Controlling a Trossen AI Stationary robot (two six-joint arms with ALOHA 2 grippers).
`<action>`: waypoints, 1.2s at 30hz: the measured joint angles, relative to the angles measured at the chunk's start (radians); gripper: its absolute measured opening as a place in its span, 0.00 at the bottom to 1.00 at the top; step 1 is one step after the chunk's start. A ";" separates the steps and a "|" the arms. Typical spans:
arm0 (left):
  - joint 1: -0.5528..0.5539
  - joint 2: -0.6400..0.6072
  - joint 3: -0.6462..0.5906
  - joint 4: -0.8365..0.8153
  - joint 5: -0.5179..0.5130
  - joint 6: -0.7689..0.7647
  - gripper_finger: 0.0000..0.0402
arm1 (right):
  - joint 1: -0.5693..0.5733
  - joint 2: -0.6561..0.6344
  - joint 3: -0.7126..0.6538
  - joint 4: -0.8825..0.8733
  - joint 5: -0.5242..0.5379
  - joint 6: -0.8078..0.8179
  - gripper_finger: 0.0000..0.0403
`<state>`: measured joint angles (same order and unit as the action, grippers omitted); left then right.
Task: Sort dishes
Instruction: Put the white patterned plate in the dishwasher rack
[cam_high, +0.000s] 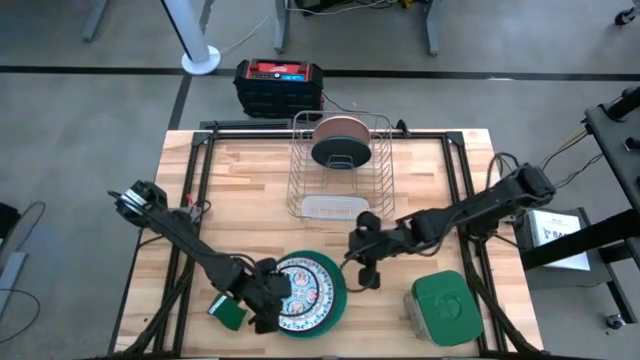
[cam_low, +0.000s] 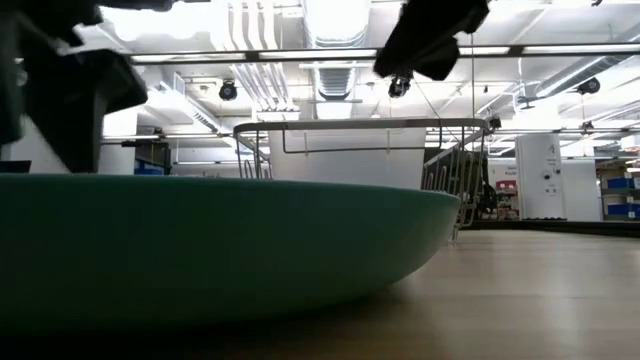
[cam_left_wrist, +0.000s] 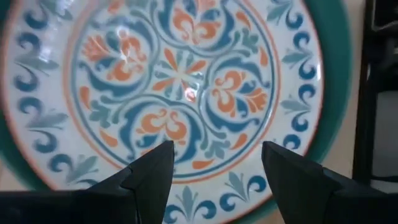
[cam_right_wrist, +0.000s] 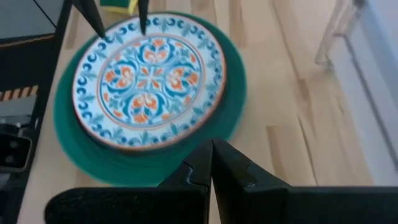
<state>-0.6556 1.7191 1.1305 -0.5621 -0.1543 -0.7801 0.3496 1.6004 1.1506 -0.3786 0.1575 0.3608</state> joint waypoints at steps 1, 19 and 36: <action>-0.006 0.012 0.000 0.003 -0.009 -0.004 0.58 | 0.000 0.024 0.017 -0.006 0.000 -0.001 0.00; -0.021 0.135 0.006 0.056 -0.138 -0.036 0.58 | 0.000 0.266 0.174 -0.015 -0.009 0.083 0.21; -0.019 0.196 0.005 0.073 -0.256 -0.044 0.58 | -0.010 0.267 0.122 -0.036 -0.035 0.179 0.51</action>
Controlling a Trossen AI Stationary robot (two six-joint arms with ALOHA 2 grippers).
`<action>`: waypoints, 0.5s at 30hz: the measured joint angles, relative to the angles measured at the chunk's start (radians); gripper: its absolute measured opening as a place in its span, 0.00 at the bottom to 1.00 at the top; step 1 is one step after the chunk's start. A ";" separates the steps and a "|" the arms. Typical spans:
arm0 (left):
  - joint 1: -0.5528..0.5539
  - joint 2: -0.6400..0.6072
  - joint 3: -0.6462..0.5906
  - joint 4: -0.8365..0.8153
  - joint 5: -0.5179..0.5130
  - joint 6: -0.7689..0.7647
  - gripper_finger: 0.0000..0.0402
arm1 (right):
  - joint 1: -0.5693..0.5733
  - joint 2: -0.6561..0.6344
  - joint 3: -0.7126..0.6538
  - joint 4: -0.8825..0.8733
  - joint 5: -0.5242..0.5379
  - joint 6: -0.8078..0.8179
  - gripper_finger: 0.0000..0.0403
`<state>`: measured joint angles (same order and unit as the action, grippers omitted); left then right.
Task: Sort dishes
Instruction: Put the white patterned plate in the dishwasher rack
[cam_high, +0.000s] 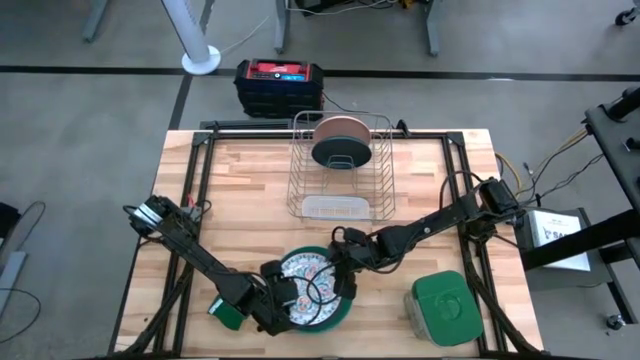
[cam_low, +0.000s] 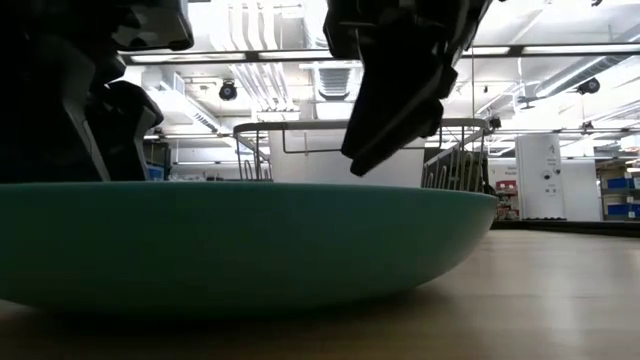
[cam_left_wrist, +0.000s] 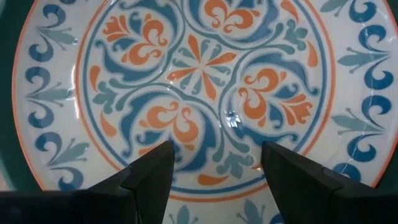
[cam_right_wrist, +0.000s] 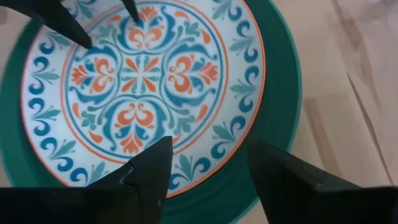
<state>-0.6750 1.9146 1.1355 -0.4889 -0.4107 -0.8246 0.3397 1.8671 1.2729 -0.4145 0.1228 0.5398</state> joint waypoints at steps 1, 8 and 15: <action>0.000 0.001 0.000 0.002 0.000 0.000 0.58 | 0.000 0.000 -0.006 0.001 0.000 0.001 0.52; -0.003 0.002 -0.004 0.020 -0.023 0.005 0.58 | 0.023 0.000 -0.079 0.062 0.011 -0.182 0.58; -0.004 0.003 -0.005 0.030 -0.046 0.023 0.58 | 0.021 0.000 -0.141 0.175 0.011 -0.174 0.60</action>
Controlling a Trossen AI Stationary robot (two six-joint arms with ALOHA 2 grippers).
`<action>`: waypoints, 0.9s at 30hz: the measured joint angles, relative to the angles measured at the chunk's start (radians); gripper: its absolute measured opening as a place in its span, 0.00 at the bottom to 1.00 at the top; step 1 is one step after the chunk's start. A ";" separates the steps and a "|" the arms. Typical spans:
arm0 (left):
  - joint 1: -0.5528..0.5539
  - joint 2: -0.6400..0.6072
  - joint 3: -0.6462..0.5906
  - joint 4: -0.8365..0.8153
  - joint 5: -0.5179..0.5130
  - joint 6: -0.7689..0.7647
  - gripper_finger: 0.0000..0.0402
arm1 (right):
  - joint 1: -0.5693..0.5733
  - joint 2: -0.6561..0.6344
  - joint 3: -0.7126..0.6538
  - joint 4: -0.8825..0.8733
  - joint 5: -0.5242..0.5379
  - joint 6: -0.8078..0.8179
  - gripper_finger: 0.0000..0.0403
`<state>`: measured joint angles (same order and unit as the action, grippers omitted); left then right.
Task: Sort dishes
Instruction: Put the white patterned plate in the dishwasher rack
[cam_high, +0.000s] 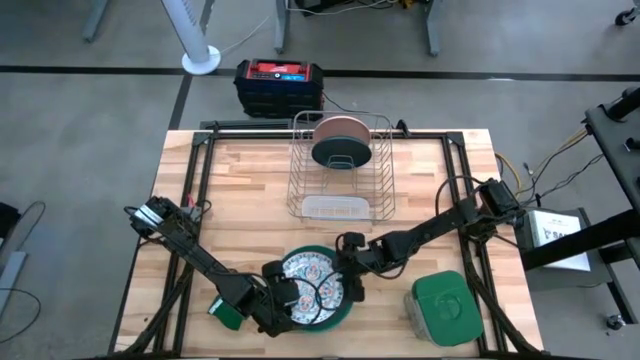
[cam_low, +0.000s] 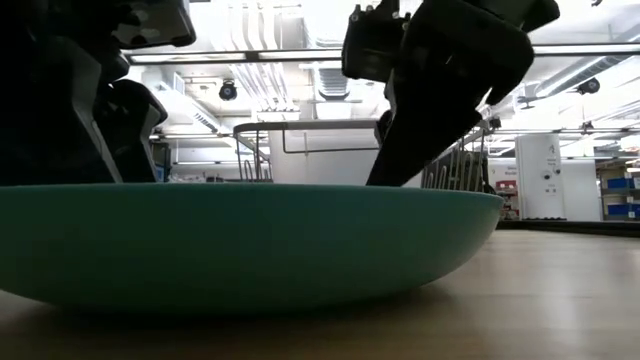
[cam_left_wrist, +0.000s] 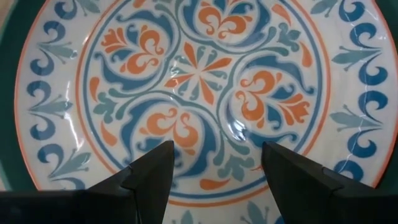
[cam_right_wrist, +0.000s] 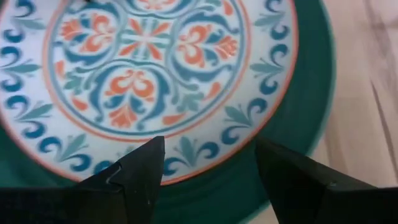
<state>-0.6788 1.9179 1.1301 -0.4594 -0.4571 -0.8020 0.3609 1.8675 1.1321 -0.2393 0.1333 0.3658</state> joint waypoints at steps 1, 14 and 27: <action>0.000 0.000 0.000 0.001 -0.002 0.004 0.58 | -0.002 0.000 -0.006 0.015 0.000 0.012 0.60; 0.000 0.029 -0.005 0.068 -0.094 0.059 0.58 | -0.047 0.000 -0.052 0.069 -0.002 0.109 0.51; 0.000 0.043 -0.005 0.098 -0.143 0.093 0.58 | -0.066 0.000 -0.060 0.072 -0.005 0.145 0.34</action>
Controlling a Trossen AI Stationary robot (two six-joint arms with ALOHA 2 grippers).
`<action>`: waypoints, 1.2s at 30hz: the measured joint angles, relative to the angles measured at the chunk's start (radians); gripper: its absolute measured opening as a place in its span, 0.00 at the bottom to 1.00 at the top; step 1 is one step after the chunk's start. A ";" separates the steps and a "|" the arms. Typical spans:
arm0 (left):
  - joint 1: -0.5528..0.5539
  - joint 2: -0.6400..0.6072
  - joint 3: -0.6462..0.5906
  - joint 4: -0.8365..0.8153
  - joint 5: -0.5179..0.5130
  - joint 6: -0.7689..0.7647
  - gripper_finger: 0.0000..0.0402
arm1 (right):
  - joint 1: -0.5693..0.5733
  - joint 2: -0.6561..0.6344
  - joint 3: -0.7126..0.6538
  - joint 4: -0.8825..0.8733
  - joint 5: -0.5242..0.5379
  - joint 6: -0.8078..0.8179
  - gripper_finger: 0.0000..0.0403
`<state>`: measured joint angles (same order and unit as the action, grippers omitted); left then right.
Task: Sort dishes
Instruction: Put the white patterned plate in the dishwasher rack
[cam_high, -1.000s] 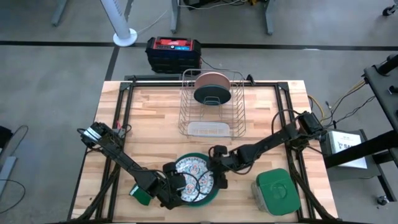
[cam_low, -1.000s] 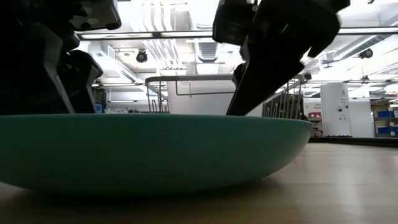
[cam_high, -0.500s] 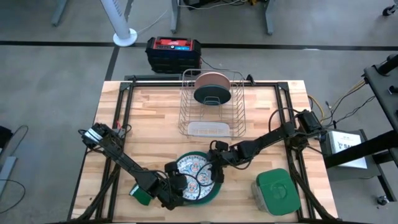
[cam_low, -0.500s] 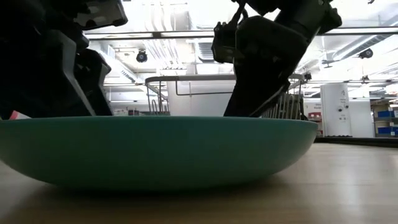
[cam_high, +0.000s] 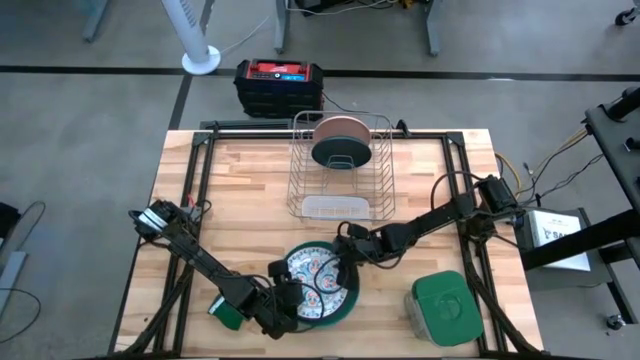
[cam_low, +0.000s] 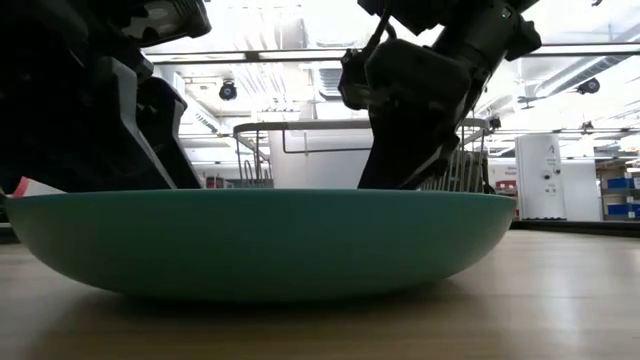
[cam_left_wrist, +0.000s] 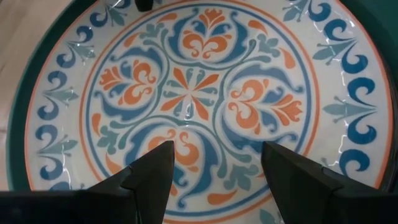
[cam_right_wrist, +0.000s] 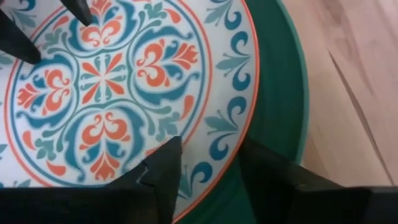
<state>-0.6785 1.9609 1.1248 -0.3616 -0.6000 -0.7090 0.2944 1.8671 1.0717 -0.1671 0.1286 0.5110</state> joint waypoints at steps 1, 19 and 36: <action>0.000 0.000 0.000 0.001 -0.006 0.001 0.58 | -0.001 0.000 -0.002 0.002 0.001 -0.015 0.31; -0.002 -0.010 -0.001 -0.009 -0.067 0.024 0.58 | -0.026 -0.012 -0.013 0.011 0.013 -0.089 0.00; -0.030 -0.021 0.117 -0.298 -0.054 -0.029 0.58 | 0.008 -0.030 0.001 -0.026 -0.011 -0.055 0.00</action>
<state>-0.7088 1.9404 1.2415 -0.6598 -0.6537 -0.7379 0.3028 1.8368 1.0725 -0.1927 0.1181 0.4558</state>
